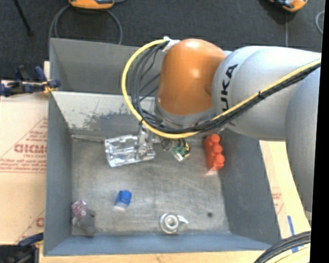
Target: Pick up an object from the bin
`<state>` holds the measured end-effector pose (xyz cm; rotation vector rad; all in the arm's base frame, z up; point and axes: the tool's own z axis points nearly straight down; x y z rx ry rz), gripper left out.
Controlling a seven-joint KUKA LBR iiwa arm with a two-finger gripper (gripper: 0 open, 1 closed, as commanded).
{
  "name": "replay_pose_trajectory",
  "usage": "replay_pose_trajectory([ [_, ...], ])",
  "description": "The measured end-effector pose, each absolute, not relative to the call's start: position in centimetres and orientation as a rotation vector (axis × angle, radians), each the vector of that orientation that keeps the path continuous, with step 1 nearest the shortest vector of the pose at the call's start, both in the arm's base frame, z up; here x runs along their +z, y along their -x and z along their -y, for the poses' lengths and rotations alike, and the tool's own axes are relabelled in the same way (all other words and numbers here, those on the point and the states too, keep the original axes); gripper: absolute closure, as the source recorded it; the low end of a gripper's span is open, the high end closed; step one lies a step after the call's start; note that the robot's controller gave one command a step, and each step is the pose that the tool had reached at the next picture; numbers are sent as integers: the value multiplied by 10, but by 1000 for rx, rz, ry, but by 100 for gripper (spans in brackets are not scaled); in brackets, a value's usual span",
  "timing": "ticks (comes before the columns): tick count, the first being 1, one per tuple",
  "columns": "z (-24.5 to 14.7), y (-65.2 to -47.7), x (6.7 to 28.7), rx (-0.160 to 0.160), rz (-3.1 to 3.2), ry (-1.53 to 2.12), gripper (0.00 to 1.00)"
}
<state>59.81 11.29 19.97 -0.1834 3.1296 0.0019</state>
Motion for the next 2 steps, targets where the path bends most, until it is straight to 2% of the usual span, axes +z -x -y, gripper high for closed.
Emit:
replay_pose_trajectory([
  [1, -108, -604, 402, -2, -3120, 271, 100],
  [2, -102, -543, 281, -3, -3118, -428, 100],
])
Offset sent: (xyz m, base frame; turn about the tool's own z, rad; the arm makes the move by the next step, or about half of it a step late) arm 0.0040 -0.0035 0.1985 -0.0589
